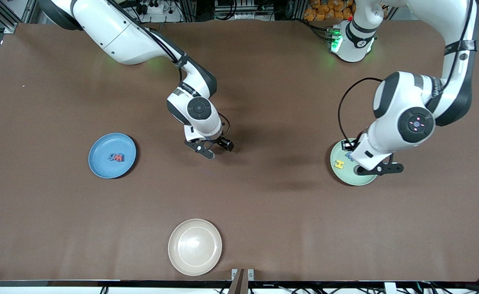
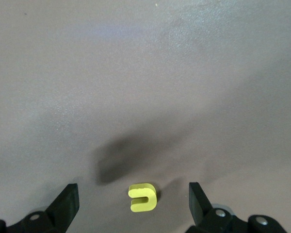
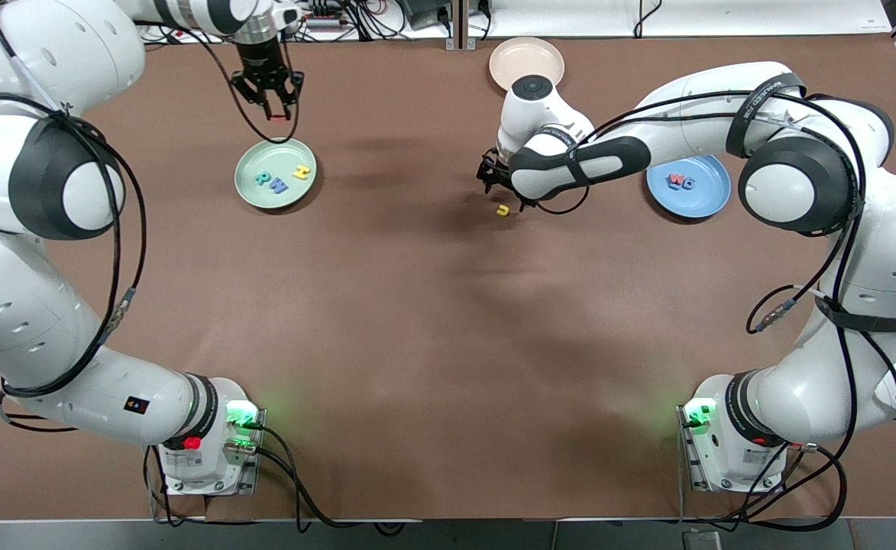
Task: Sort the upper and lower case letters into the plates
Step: 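Carry the Q into the green plate while the right gripper grasps u, then release the Q in the green plate while the right gripper lifts u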
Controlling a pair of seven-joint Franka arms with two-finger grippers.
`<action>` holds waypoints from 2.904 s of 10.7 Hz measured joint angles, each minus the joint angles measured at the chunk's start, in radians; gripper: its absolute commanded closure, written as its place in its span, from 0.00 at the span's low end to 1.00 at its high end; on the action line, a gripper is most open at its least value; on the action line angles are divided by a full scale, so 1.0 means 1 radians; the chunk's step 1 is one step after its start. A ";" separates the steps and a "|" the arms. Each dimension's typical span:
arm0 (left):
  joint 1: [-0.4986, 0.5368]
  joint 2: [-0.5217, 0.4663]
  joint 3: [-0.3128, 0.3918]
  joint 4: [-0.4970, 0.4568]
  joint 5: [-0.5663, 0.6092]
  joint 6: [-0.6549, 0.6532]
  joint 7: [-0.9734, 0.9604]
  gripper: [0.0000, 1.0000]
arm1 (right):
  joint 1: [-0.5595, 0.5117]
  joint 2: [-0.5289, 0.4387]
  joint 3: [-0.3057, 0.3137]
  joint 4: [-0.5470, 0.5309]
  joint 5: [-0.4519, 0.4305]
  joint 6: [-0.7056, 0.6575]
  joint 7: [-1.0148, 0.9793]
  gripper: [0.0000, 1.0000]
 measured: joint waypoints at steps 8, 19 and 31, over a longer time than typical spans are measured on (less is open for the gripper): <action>0.110 0.089 -0.007 -0.062 0.000 0.026 0.165 0.52 | 0.022 0.017 0.001 -0.021 -0.019 0.048 0.000 0.00; 0.108 -0.077 -0.006 0.085 0.000 0.034 0.165 0.00 | 0.021 0.013 0.000 -0.023 -0.020 0.061 0.000 0.82; 0.293 -0.299 -0.092 0.134 0.000 -0.123 0.165 0.00 | -0.170 -0.123 0.074 -0.002 0.008 -0.166 -0.145 1.00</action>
